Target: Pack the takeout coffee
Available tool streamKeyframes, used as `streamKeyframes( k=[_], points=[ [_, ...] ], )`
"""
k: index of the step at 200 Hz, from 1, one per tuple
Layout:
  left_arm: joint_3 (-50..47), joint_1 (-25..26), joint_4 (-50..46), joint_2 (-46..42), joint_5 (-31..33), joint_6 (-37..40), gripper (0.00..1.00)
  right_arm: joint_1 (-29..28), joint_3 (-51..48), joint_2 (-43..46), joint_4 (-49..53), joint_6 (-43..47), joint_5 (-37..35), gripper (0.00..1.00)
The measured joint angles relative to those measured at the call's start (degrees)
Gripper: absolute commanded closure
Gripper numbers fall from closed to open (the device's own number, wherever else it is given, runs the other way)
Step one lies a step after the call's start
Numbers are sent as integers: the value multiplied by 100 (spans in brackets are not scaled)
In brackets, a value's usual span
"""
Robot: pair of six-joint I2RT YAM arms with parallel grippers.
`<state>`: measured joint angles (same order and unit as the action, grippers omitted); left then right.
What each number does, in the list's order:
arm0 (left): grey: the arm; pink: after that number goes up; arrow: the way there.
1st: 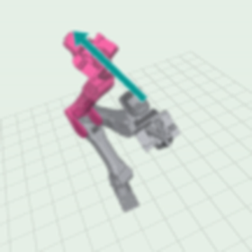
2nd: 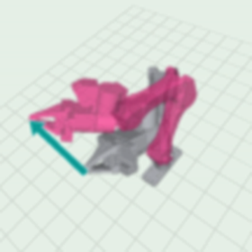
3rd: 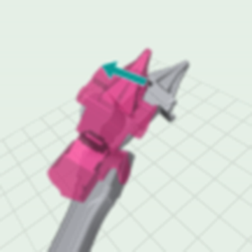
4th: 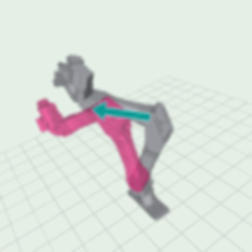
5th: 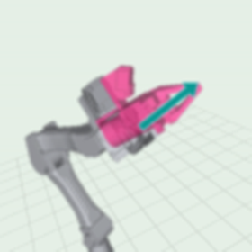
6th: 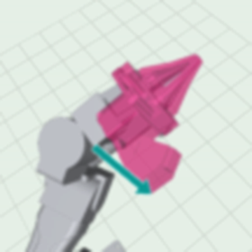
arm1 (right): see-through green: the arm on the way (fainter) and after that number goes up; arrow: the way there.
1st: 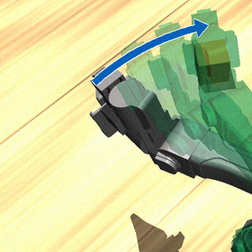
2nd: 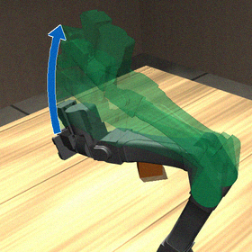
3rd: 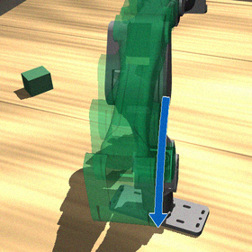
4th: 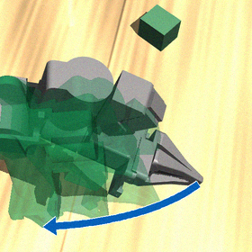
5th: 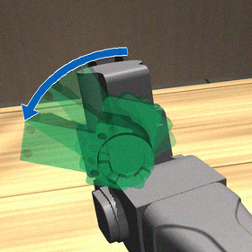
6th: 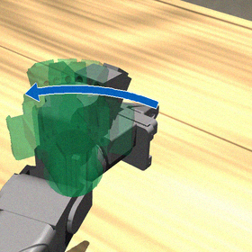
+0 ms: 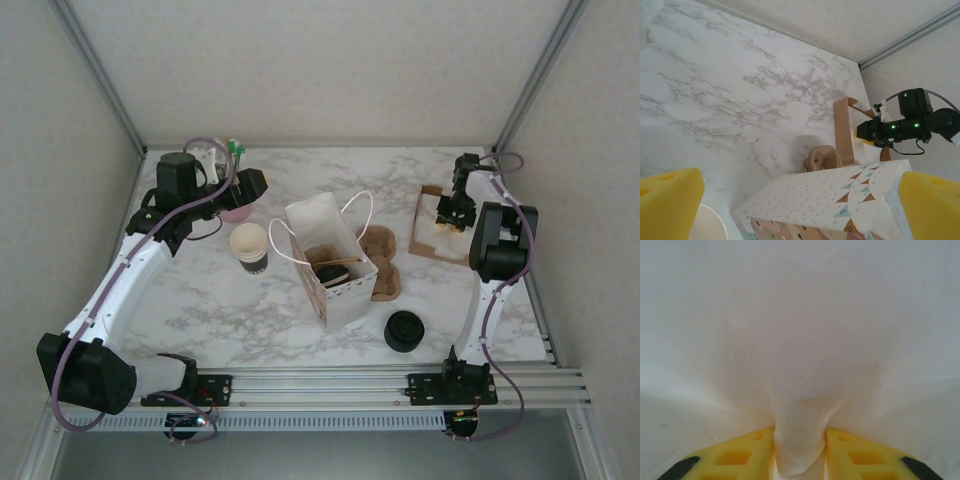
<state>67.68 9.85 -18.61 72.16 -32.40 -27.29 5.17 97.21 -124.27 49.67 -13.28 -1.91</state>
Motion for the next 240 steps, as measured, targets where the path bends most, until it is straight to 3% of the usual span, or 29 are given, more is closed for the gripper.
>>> streamKeyframes(
  k=[75,157,191,240],
  points=[
    [0,-20,-2,-11,0,0,0,0,-107,378,52,-44,2,78],
    [-2,-20,-4,-26,0,0,0,0,-280,612,46,-149,17,99],
    [-9,-20,-9,-192,26,-2,0,0,-450,1276,28,-282,-31,100],
    [-17,-20,-7,-562,92,-63,0,-26,-647,2909,-149,-455,-109,100]
  ],
)
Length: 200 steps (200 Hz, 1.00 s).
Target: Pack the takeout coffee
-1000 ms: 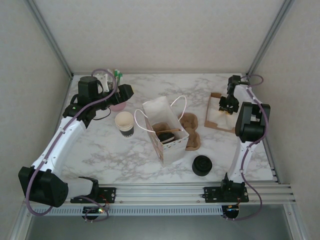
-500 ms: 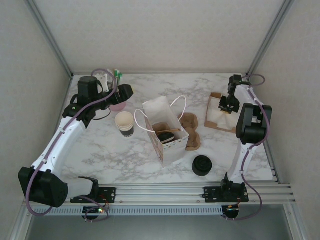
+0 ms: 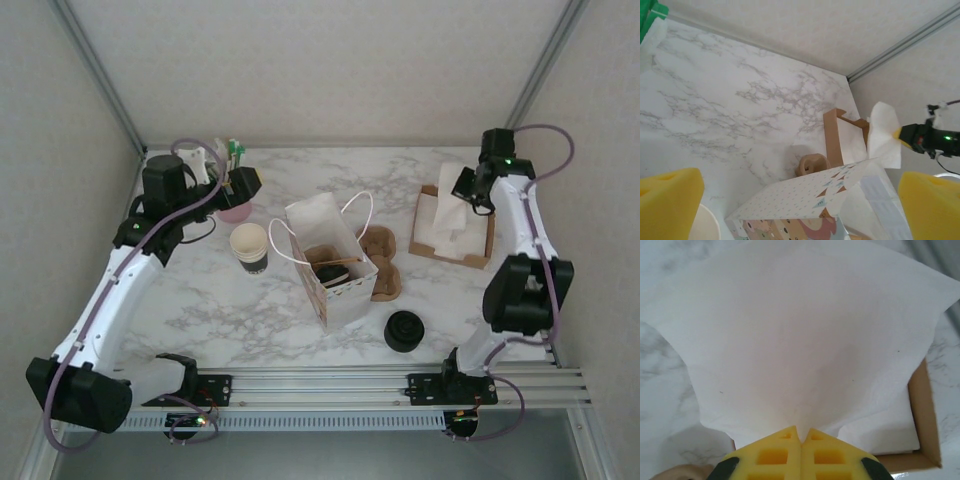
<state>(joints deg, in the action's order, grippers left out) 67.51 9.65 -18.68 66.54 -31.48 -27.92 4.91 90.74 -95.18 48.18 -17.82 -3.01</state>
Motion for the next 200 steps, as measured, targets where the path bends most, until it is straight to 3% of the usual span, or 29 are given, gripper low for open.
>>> streamKeyframes(
  k=[51,86,148,200],
  points=[
    [-48,0,-44,-345,90,-87,0,-544,153,1316,138,15,17,100],
    [-96,0,-140,-592,149,-105,0,-918,588,2074,291,22,485,100],
    [-195,0,-382,-1049,286,-192,0,-1176,1071,3254,315,-275,2511,100],
    [-284,0,-525,-1401,435,-297,0,-1899,529,3659,-258,-791,4076,100]
  ],
)
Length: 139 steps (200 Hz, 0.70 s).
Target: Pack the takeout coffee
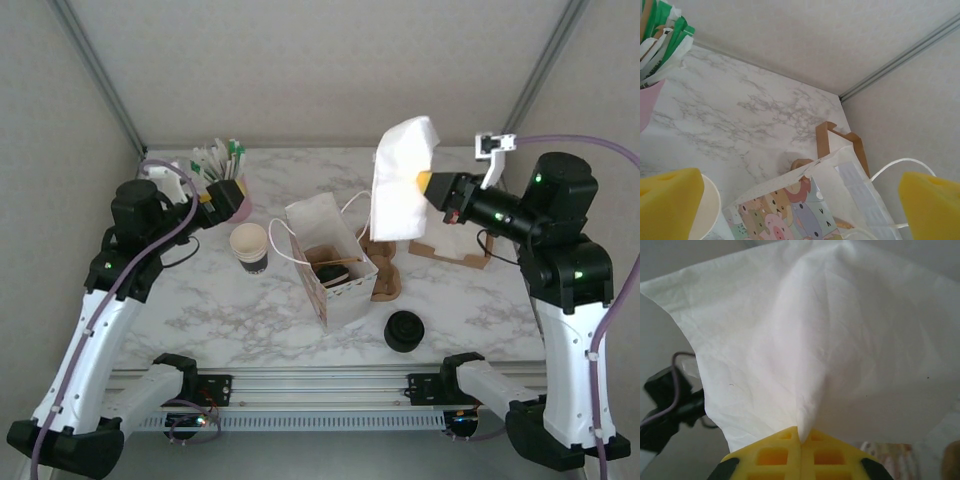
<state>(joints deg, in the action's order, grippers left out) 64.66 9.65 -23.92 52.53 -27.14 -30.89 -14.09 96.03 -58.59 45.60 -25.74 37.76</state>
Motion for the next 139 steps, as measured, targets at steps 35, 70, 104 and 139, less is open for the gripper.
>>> streamKeyframes(
  k=[35,70,104,139],
  points=[
    [-26,0,-48,-153,42,-55,0,-1047,-485,-68,-227,-111,254,100],
    [-74,0,-142,-234,105,-70,0,-2050,-540,-570,-70,50,-184,100],
    [-98,0,-221,-269,151,-70,0,-2597,-483,-1200,282,306,-883,100],
    [-105,0,-236,-278,153,-68,0,-2787,-350,-1742,706,522,-1600,100]
  ],
)
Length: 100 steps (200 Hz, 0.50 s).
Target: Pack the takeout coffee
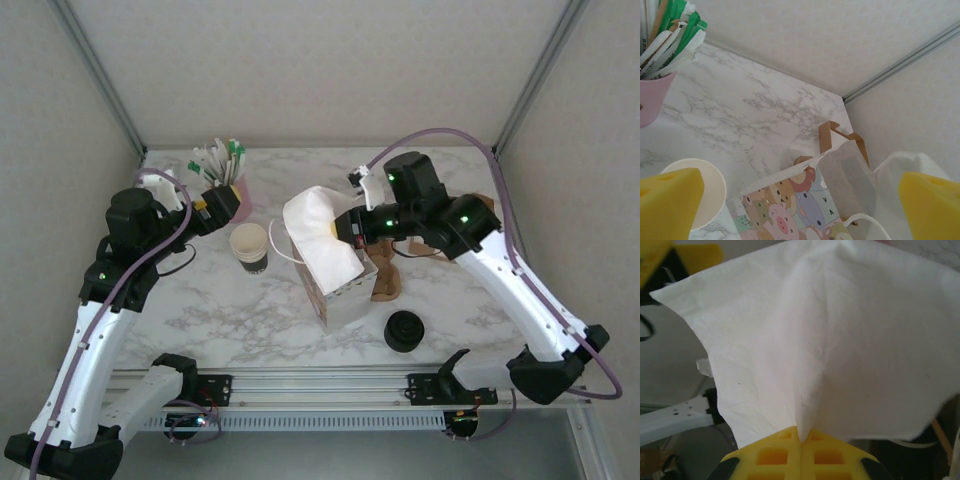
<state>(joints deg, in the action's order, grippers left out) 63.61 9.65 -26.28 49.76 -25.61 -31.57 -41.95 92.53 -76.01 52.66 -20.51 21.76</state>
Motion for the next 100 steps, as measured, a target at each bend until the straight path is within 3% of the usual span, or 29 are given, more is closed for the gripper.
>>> streamKeyframes(
  k=[42,100],
  points=[
    [0,0,-57,-2,17,0,0,-101,234,-389,507,170,-999,100],
    [-2,0,-57,-2,20,0,0,-326,341,-549,761,262,-1600,100]
  ],
)
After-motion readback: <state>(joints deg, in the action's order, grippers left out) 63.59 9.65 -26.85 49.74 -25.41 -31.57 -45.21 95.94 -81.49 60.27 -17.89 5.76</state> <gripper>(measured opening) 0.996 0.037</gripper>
